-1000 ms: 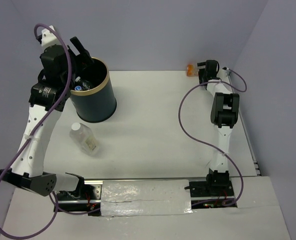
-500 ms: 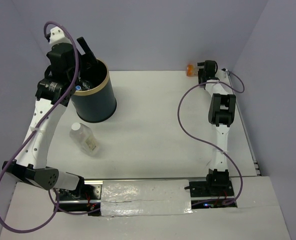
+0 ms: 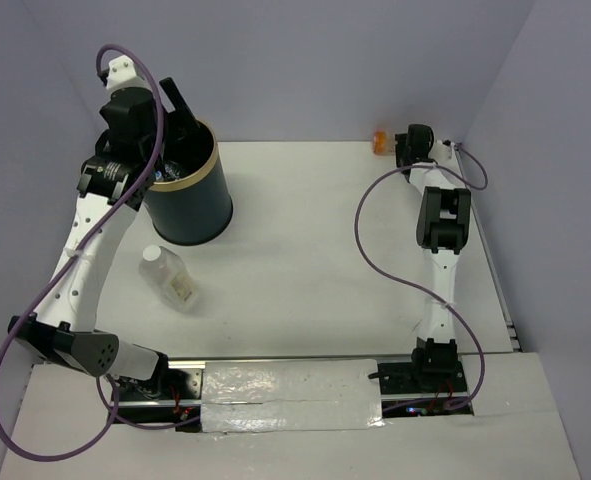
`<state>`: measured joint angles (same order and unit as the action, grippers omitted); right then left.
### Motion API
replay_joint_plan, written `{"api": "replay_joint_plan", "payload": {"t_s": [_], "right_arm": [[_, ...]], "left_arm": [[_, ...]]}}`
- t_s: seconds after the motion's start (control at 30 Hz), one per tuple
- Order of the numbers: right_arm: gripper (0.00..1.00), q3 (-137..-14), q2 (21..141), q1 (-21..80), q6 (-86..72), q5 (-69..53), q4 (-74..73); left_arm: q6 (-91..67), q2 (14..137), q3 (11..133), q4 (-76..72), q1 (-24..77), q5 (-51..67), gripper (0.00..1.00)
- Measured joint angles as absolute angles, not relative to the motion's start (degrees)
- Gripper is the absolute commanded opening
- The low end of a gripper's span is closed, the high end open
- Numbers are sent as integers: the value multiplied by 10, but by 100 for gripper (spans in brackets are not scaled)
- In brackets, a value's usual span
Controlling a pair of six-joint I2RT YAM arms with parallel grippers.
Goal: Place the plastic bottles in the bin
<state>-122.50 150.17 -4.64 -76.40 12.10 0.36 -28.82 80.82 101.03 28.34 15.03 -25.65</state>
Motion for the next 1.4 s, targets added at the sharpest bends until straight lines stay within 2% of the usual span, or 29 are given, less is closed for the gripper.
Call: {"api": "replay_joint_plan", "payload": {"t_s": [0.17,0.3,0.53,0.73,1.03,1.2,1.4], "right_arm": [[54,-1107,1430,-46,-742,116,44],[54,-966,1324,-45,-702,97,61],[53,-793,1108,-32,-613,6,79],[51,-690,920,40,-515,-90,74],[55,-651,762,164,-369,-257,-26],[55,-651,748,210,-303,-300,-90],[57,-662,752,244,-248,-316,-150]], "left_arm": [[-287,805,984,281,150,-255,99],[-287,807,978,302,150,-254,99],[-288,887,1135,421,150,-234,99],[-286,875,1133,451,146,-197,99],[-298,875,1188,469,137,-71,99],[-303,879,1150,451,147,79,99],[-314,926,1127,429,184,182,98]]}}
